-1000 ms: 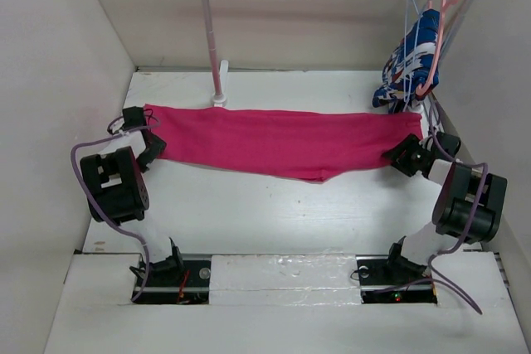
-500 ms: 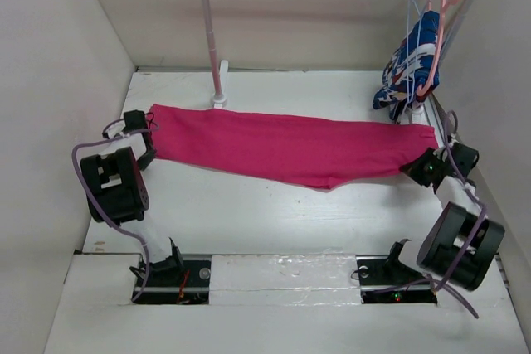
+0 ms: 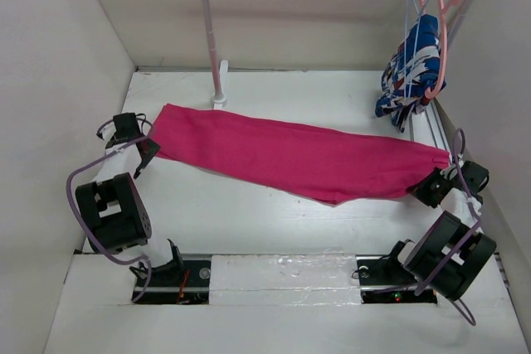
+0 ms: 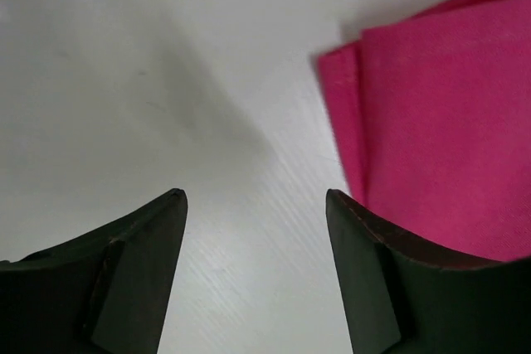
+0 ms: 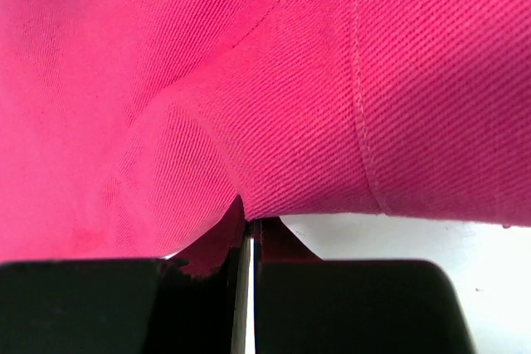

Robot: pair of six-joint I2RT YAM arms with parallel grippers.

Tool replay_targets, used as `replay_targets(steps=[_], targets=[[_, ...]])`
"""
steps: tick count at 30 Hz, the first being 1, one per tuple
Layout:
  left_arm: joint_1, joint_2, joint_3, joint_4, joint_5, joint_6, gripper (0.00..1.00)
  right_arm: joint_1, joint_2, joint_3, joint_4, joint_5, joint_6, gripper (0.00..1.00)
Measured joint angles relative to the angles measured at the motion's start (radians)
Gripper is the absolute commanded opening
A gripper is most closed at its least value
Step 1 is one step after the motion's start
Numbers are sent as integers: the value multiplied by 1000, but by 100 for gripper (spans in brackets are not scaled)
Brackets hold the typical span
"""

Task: Place the trousers on the hanger
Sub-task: Fold the trousers at the center of the board.

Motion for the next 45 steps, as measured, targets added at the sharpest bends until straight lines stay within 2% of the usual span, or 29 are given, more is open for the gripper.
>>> replay_targets(steps=[5,11,14,17,18,24,29,33,36,37,38,39,40,41,44,45], targets=[[-3,100,49,63,129,-2,68,13,24,3,24,-13,2,0],[-31,269,170,56,132,-24,65,26,29,3,37,-15,2,0],[-37,299,198,70,127,-39,50,29,29,3,43,-15,3,0],[-39,325,219,68,103,-57,15,33,29,3,51,-15,7,0],[-39,333,227,66,92,-57,0,34,29,3,51,-15,9,0],[-24,344,236,62,52,-54,0,46,25,4,46,-15,19,0],[-15,284,160,26,-90,-50,0,53,23,33,-18,-18,20,0],[53,121,-6,-40,-151,-63,0,65,24,49,-65,-23,11,0],[132,-5,-62,-156,-187,-71,0,82,25,49,-110,-26,6,0],[147,-37,-61,-187,-201,-74,14,93,25,49,-126,-28,5,0],[153,-64,-53,-211,-211,-78,24,103,25,49,-137,-29,5,1],[153,-84,-40,-230,-212,-85,35,114,25,49,-140,-30,5,7],[153,-100,-26,-236,-203,-92,65,121,26,51,-141,-30,3,20],[153,-113,-13,-240,-189,-92,71,127,29,59,-143,-32,1,39],[110,-146,31,-246,-111,-119,72,146,49,93,-151,-45,-3,68],[78,-150,51,-248,-83,-123,72,153,51,103,-150,-53,-3,71]])
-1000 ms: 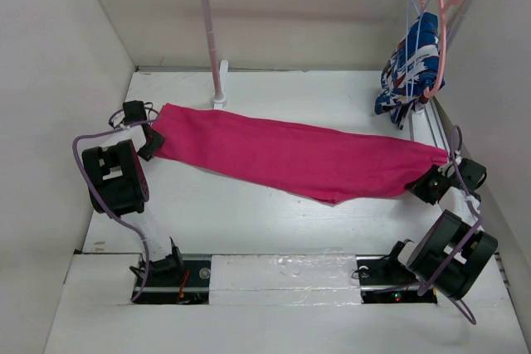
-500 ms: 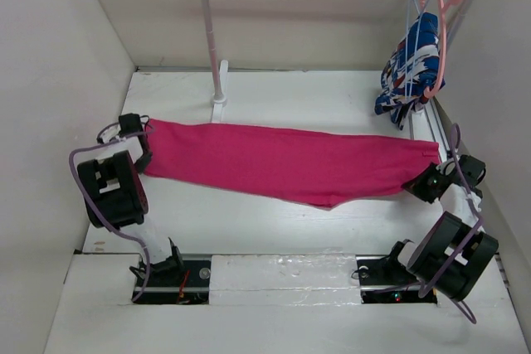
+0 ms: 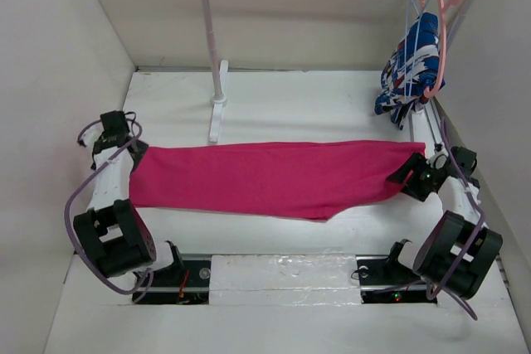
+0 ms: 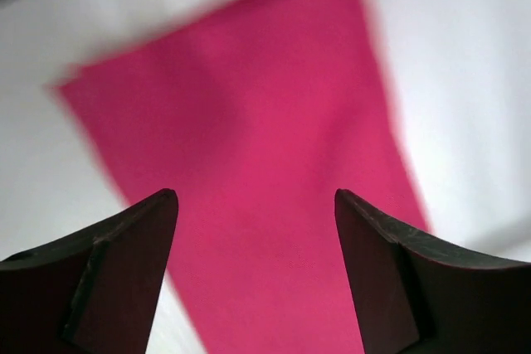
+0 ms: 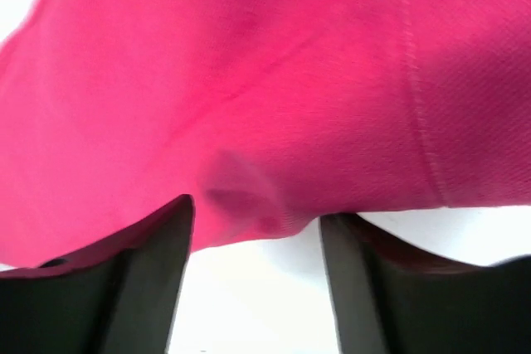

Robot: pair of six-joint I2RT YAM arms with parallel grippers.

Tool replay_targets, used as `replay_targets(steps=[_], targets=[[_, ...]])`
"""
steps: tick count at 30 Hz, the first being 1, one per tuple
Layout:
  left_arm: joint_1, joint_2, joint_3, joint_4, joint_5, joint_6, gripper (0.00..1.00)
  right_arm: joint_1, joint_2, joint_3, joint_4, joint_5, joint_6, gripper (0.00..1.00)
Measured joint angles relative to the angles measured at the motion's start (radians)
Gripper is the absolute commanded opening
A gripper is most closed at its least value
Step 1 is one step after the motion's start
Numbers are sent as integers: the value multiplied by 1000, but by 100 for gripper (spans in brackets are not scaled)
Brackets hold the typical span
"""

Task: Place the trousers on the hanger
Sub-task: Fold the trousers at the center of the board.

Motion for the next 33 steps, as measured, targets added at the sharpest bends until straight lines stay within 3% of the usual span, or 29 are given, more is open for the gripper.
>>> replay_targets(steps=[8,16,20,21,22,26,27,28,33], targets=[[-491,-5,92,138,268,-5,60,-37,-55,47,-10,-2,15,76],[-958,41,48,250,324,24,59,-247,-100,-40,71,23,43,93],[-1049,92,34,290,334,40,59,-276,58,-94,184,-50,69,94],[-1052,98,26,297,336,44,59,-288,93,-96,285,-127,108,94],[-1052,102,15,304,339,47,59,-294,121,-98,287,-129,109,94],[-1052,121,-5,317,320,53,57,-304,211,-146,560,-233,220,94],[-1052,122,-13,319,310,55,57,-302,227,-154,612,-245,240,91],[-1050,122,-26,319,301,55,56,-296,241,-162,661,-253,258,78],[-1045,114,-89,311,255,63,53,-269,264,-205,756,-214,281,33]])
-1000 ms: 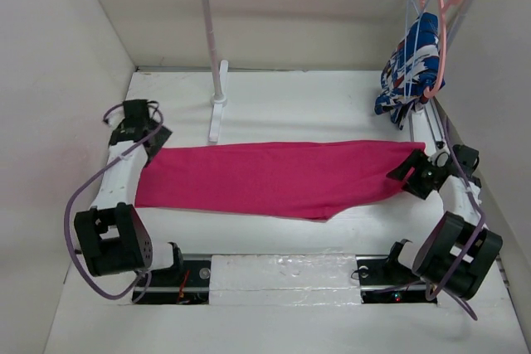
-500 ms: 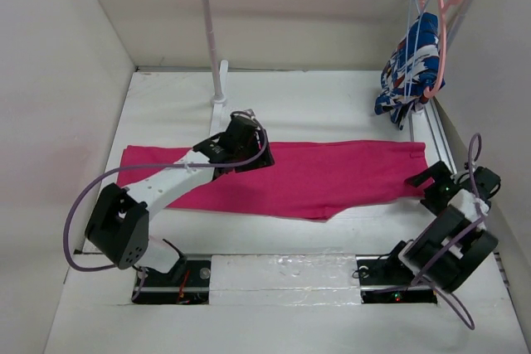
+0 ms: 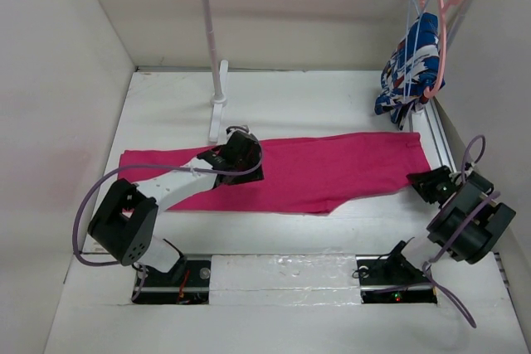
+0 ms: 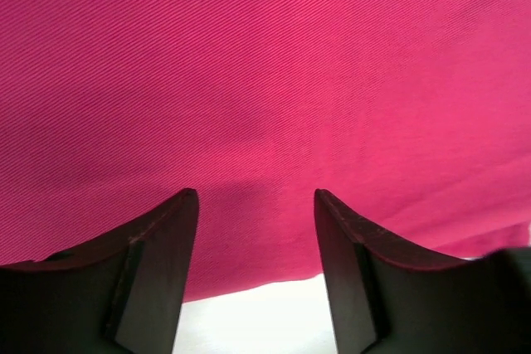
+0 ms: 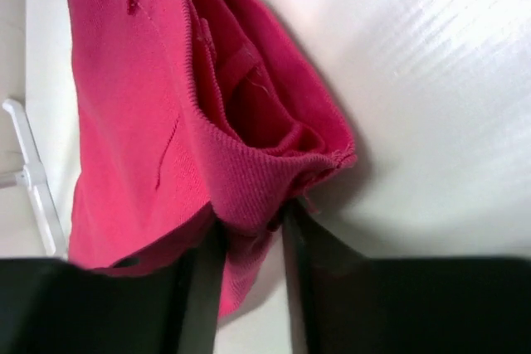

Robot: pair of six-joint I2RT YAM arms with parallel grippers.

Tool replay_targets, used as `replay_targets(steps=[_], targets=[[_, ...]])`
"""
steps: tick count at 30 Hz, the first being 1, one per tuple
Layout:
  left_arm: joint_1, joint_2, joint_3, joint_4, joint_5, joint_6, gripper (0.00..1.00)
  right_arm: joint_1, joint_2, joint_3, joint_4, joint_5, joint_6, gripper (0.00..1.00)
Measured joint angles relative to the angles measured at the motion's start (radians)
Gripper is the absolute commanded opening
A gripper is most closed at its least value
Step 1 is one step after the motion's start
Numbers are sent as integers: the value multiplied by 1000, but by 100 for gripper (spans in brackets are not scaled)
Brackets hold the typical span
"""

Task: Place the trousers on the hanger
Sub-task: Fold the trousers at the center of the board.

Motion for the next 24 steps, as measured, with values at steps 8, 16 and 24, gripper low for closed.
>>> replay_targets(steps=[8,16,24], targets=[[3,-37,-38,-19,-32,21,42,27,-210,-39,-90,71,-22,0],[-15,-90,-39,-6,-3,62,0,323,-668,115,-460,173,-85,0],[-142,-78,-77,9,-4,71,0,999,-765,280,-586,421,47,0]])
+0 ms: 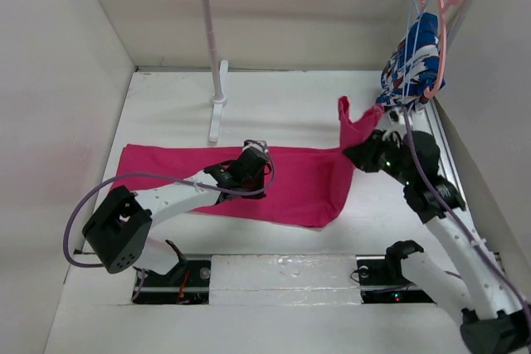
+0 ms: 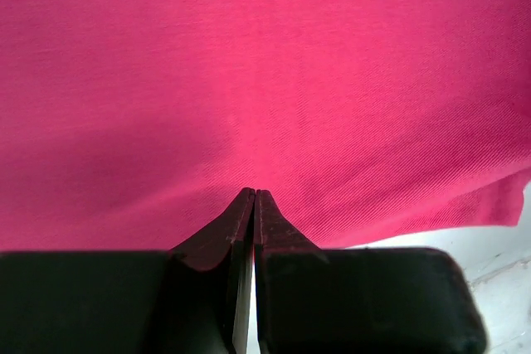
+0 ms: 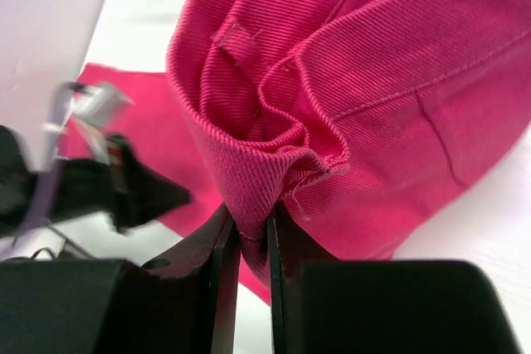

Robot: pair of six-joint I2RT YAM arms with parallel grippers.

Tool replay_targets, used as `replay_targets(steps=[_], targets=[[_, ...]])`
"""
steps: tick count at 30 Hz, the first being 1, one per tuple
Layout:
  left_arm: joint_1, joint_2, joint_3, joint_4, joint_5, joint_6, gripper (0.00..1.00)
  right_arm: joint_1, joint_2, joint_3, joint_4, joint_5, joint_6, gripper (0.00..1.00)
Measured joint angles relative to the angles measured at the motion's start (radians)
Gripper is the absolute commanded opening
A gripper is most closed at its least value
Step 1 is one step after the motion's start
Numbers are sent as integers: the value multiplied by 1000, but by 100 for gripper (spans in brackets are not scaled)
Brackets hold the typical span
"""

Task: Place the trousers on the hanger
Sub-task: Fold the trousers at the center of the board.

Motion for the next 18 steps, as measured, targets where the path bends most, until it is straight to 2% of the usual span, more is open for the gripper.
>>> replay_targets(steps=[3,6,10,11,14,18], targets=[[-47,30,0,15,-8,0,0,207,140,190,-59,146,0,0],[-85,62,0,37,-6,-1,0,288,280,395,-87,216,-24,0],[-122,101,0,81,-4,-5,0,222,350,537,-68,206,-55,0],[-132,116,0,91,-6,-6,0,215,351,542,-69,198,-62,0],[-164,164,5,117,-16,-9,0,88,366,607,-81,140,-68,0],[-188,262,78,155,1,-14,0,21,385,650,-91,70,-83,0]])
